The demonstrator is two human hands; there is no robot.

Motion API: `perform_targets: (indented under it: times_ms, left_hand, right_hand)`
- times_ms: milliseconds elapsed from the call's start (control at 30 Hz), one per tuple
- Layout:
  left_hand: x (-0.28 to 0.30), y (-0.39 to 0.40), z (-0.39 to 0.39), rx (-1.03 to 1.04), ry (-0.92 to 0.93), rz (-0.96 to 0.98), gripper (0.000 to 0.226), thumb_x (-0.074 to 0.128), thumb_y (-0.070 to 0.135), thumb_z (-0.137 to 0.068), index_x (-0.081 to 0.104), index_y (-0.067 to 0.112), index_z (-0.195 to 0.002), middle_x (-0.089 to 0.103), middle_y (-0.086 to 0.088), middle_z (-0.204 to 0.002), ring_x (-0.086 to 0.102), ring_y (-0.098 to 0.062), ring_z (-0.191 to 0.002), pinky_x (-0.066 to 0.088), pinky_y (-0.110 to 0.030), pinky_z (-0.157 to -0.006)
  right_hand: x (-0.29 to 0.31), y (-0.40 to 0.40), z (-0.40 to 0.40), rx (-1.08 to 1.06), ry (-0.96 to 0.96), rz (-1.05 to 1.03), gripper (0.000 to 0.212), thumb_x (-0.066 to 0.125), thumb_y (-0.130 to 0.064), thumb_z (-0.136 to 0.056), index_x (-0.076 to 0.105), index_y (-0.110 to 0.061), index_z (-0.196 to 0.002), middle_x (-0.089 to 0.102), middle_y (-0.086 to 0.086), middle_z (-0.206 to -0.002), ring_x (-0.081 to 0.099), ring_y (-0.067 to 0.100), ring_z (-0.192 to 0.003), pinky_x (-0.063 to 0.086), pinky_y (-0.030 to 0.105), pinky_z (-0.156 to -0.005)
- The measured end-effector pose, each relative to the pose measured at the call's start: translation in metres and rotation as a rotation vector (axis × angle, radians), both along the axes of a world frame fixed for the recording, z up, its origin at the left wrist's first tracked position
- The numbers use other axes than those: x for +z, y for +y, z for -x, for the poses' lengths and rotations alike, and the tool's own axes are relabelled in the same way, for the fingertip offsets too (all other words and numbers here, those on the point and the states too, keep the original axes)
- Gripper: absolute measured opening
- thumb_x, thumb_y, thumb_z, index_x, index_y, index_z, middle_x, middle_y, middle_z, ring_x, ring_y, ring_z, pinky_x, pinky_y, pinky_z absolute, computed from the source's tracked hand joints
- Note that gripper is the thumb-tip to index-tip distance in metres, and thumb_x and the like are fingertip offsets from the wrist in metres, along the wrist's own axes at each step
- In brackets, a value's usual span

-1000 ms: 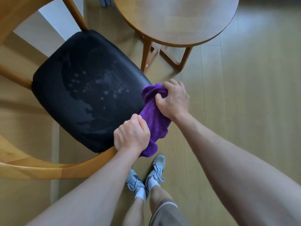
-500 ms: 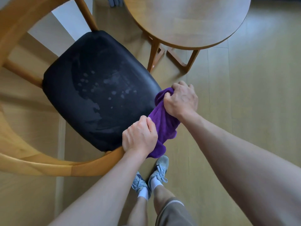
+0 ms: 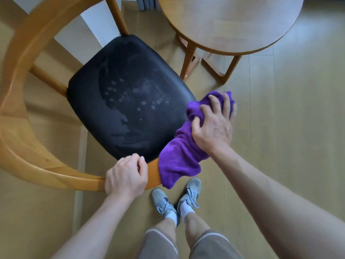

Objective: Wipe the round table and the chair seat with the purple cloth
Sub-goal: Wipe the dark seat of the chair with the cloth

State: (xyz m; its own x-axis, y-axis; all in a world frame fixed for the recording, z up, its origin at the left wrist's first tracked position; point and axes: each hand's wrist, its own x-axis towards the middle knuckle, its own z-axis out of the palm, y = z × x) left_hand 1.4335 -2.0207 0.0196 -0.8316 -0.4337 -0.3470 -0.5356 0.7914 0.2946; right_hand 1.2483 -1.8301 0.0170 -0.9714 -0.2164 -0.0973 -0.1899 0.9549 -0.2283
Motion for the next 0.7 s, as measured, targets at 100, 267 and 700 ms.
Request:
perform_targets:
  times_ms: [100,267,700]
  left_hand:
    - [-0.003,0.001,0.001,-0.029,0.056,0.068,0.035,0.032,0.040,-0.096,0.046,0.022,-0.069,0.054,0.003,-0.063,0.054,-0.027,-0.058,0.042,-0.033,-0.051]
    - [0.005,0.003,0.004,-0.022,0.083,0.043,0.034,0.028,0.038,-0.091,0.045,0.020,-0.068,0.055,0.000,-0.062,0.055,-0.033,-0.059,0.031,-0.032,-0.053]
    - [0.003,-0.002,0.001,-0.005,0.035,-0.042,0.032,0.050,0.028,-0.100,0.049,0.021,-0.069,0.051,0.007,-0.062,0.050,-0.016,-0.057,0.047,-0.034,-0.053]
  right_hand:
    - [-0.002,-0.015,-0.052,0.127,-0.016,0.009,0.036,0.052,-0.050,-0.086,0.070,-0.021,-0.097,0.059,0.004,-0.136,0.021,0.037,-0.152,0.005,0.058,-0.125]
    - [0.003,-0.017,-0.034,0.406,-0.022,-0.084,0.040,0.045,-0.046,-0.090,0.062,-0.015,-0.070,0.057,0.002,-0.080,0.054,0.028,-0.097,0.019,0.055,-0.120]
    - [0.000,-0.018,0.037,-0.036,-0.001,-0.095,0.045,0.039,-0.038,-0.091,0.071,-0.012,-0.075,0.071,0.002,-0.096,0.052,0.025,-0.112,0.027,0.036,-0.115]
